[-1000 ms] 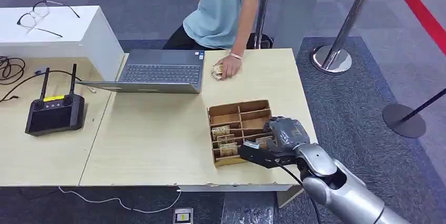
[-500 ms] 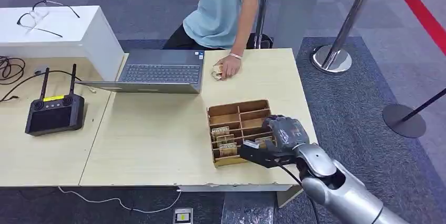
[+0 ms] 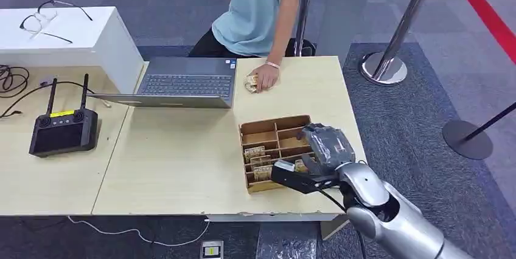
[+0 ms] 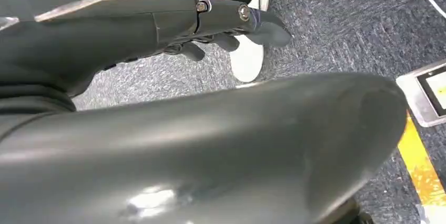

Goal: Pass the card to the sensor for recognition and then transmit it.

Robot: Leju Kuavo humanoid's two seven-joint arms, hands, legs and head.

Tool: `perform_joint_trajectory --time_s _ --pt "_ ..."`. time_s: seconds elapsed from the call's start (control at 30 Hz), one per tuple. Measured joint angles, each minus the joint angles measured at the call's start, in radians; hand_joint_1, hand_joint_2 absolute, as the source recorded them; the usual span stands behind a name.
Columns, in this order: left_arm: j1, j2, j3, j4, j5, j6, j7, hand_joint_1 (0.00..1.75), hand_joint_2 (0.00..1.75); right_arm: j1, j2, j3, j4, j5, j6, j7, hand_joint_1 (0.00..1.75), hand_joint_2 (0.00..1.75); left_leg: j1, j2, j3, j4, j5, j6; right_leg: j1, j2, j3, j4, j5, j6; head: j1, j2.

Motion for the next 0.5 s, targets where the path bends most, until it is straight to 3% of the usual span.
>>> perform_joint_trajectory --time_s 0.5 --pt "0.001 -0.002 0.000 0.000 0.003 0.003 0.000 0.00 0.00 0.082 -0.003 -0.005 -0.030 0.011 -0.018 -0.002 0.75 1.75 0.000 0.000 0.000 0.000 0.000 0.000 0.000 0.000 0.000 0.000 0.000 0.000 0.000 0.000"
